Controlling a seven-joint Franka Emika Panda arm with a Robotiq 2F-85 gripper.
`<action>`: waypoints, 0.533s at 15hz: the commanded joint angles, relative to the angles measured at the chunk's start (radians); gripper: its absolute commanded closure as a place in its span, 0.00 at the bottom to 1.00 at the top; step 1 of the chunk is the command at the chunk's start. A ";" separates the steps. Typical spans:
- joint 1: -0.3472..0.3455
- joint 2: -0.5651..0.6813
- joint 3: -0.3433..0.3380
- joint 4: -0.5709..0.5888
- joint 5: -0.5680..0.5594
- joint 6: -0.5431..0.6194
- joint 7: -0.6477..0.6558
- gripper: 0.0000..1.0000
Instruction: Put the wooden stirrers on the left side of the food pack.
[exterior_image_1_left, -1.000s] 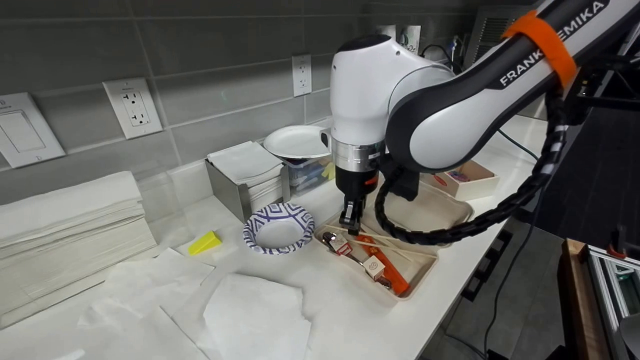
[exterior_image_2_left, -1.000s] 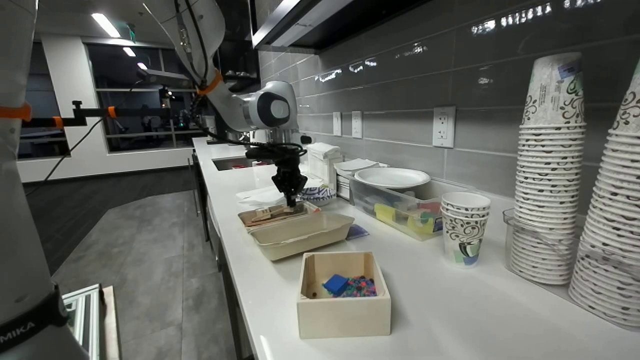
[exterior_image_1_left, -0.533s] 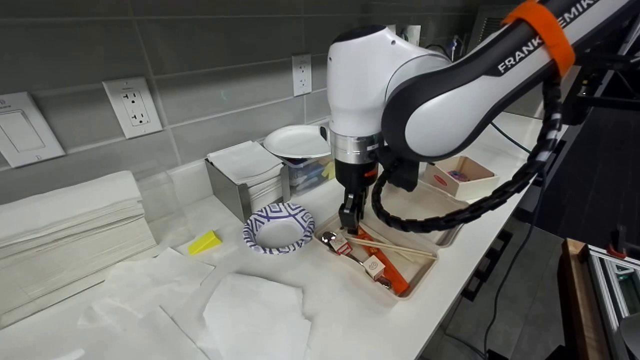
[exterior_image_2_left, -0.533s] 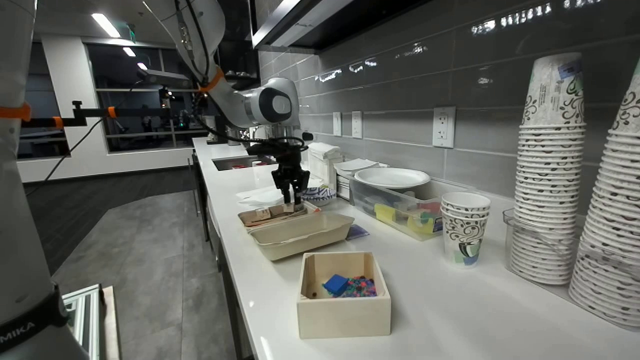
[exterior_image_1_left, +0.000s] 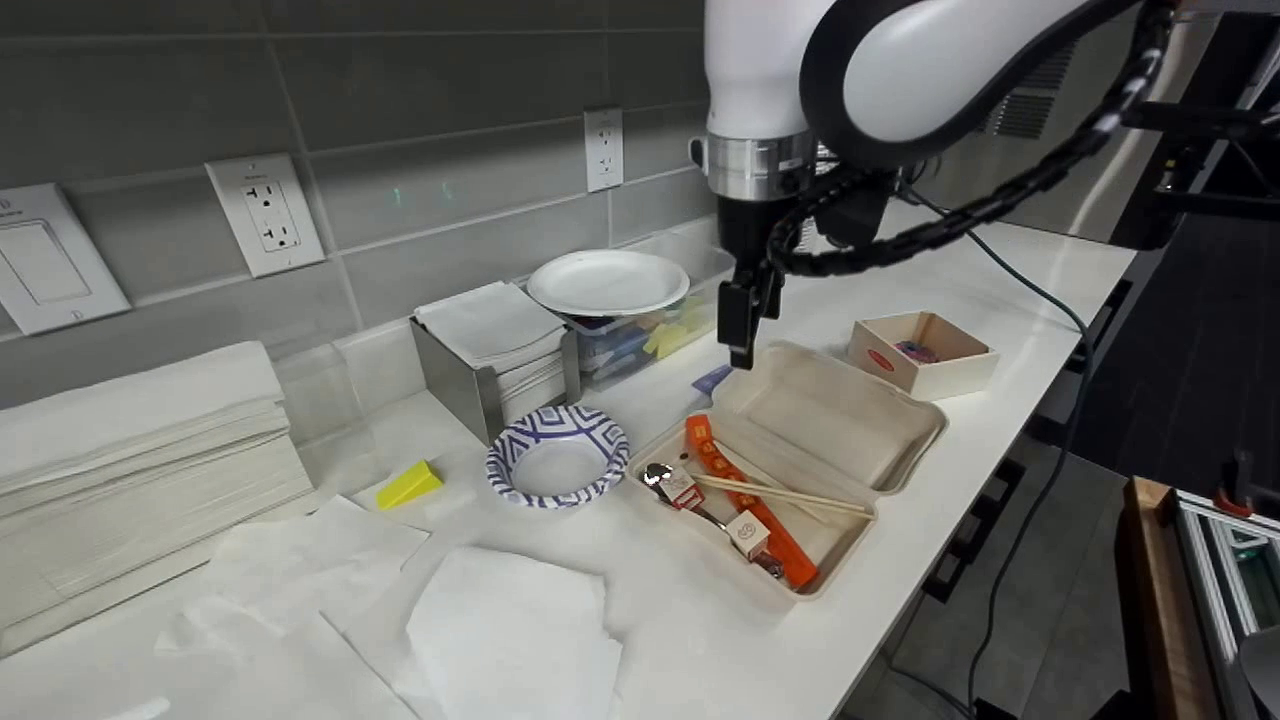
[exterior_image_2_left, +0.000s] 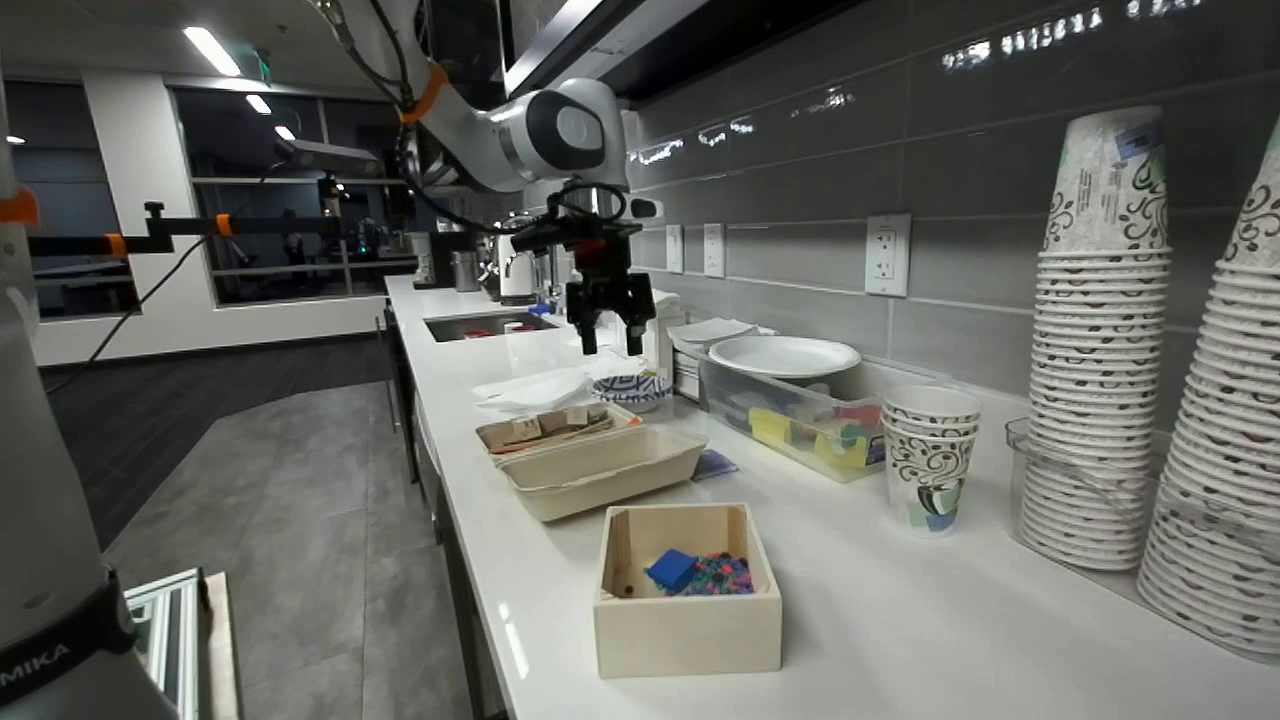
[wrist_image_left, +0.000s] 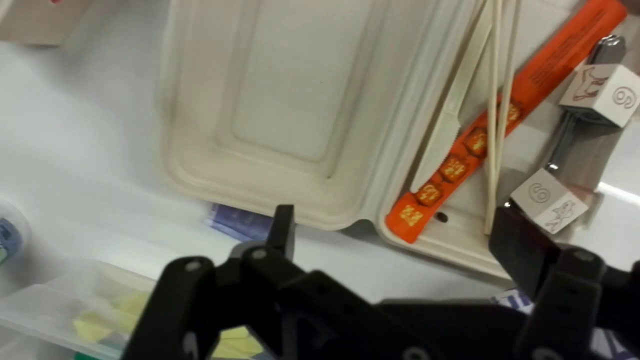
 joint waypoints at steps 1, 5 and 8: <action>-0.051 -0.100 -0.027 -0.054 0.034 -0.046 -0.021 0.00; -0.080 -0.102 -0.041 -0.038 0.043 -0.036 -0.066 0.01; -0.093 -0.130 -0.047 -0.058 0.058 -0.036 -0.090 0.00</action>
